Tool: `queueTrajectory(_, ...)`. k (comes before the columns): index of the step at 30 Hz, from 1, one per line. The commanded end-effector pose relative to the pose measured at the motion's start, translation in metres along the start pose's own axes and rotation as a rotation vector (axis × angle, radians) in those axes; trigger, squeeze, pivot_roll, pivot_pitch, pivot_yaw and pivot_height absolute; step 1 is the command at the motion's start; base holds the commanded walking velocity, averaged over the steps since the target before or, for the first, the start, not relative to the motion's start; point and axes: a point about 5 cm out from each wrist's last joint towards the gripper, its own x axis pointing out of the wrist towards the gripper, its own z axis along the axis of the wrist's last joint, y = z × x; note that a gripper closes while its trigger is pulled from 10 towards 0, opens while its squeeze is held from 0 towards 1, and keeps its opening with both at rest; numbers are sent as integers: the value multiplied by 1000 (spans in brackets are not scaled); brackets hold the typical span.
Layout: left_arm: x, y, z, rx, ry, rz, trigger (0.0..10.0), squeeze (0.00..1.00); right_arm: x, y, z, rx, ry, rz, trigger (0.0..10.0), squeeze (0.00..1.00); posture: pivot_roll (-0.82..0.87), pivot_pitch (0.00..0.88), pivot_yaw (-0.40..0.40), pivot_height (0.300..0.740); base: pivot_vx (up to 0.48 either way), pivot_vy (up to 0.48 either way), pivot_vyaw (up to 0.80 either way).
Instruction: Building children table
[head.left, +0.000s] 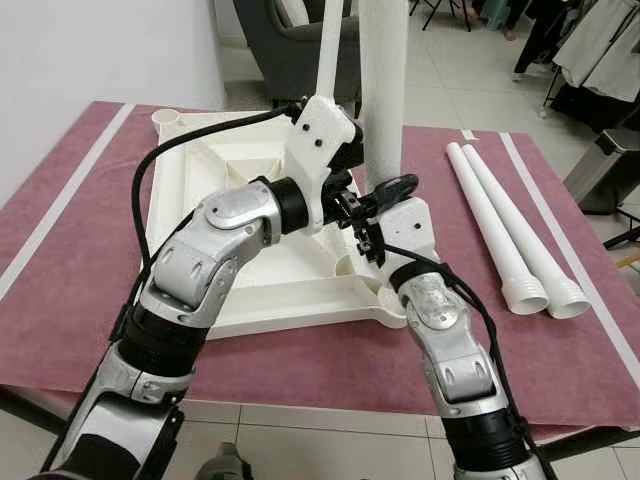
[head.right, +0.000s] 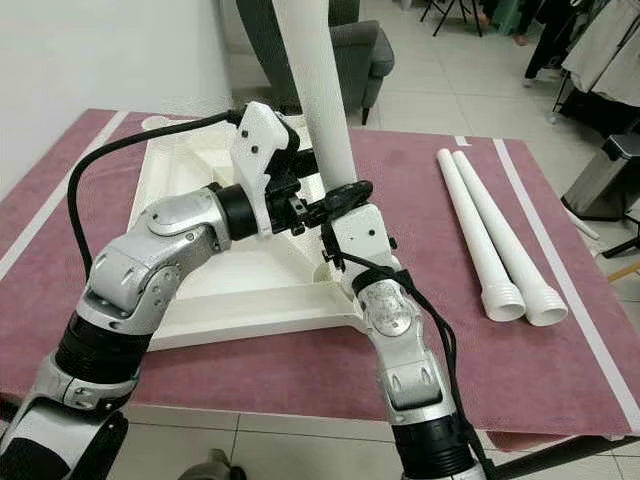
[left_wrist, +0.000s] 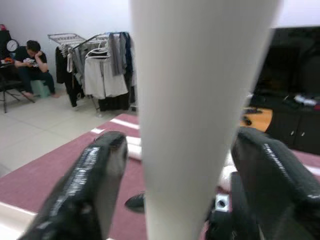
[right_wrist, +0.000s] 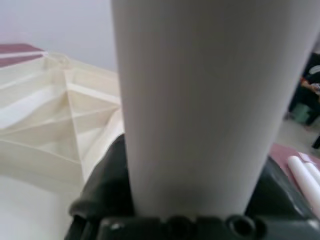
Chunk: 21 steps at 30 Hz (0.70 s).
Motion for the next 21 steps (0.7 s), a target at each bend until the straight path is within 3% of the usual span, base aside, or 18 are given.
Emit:
queueTrajectory(1, 0, -4, 1, -33, -19, -24, 10000, 0, 3, -4, 5, 18, -6, -21, 0, 0, 96, 0, 16, 740, 0, 0, 0)
queueTrajectory(3, -1, -4, 2, -48, -34, -24, 10000, 0, 4, -7, 5, 27, -3, -31, 0, 0, 96, 0, 16, 740, 0, 0, 0)
queueTrajectory(8, -23, 3, 11, -156, -136, -50, 10000, 0, 11, -41, 14, 36, -10, -111, 0, 0, 90, 0, 17, 740, 0, 0, 0)
queueTrajectory(10, -23, 3, 11, -156, -136, -50, 10000, 0, 11, -41, 14, 36, -10, -111, 0, 0, 90, 0, 17, 740, 0, 0, 0)
queueTrajectory(11, -31, 12, 18, -184, -192, -22, 10000, 0, 12, -50, 19, 64, -11, -107, 4235, 0, 89, 0, 14, 740, 0, 0, 0)
queueTrajectory(12, -31, 12, 18, -184, -192, -22, 10000, 0, 12, -50, 19, 64, -11, -107, 4235, 0, 89, 0, 14, 740, 0, 0, 0)
queueTrajectory(13, -36, 20, 21, -200, -212, 13, 10000, 0, 11, -53, 21, 85, -7, -97, 10000, 0, 89, 0, 11, 740, 0, 0, 0)
queueTrajectory(15, -40, 26, 23, -208, -224, 37, 10000, 0, 11, -54, 23, 99, -3, -89, 10000, 0, 89, 0, 11, 740, 0, 0, 0)
queueTrajectory(17, -48, 38, 20, -175, -180, 109, 10000, 0, 7, -54, 23, 118, 18, -39, 10000, 0, 88, 0, 11, 740, 0, 0, 0)
queueTrajectory(19, -53, 51, -6, 17, 91, 200, 10000, 0, 1, -52, 21, 167, 47, 36, 10000, 0, 88, 0, 10, 740, 0, 0, 0)
queueTrajectory(21, -58, 46, -37, 201, 326, 155, 10000, 0, -6, -51, 21, 194, 59, 104, 10000, 0, 85, 0, 10, 740, 0, 0, 0)
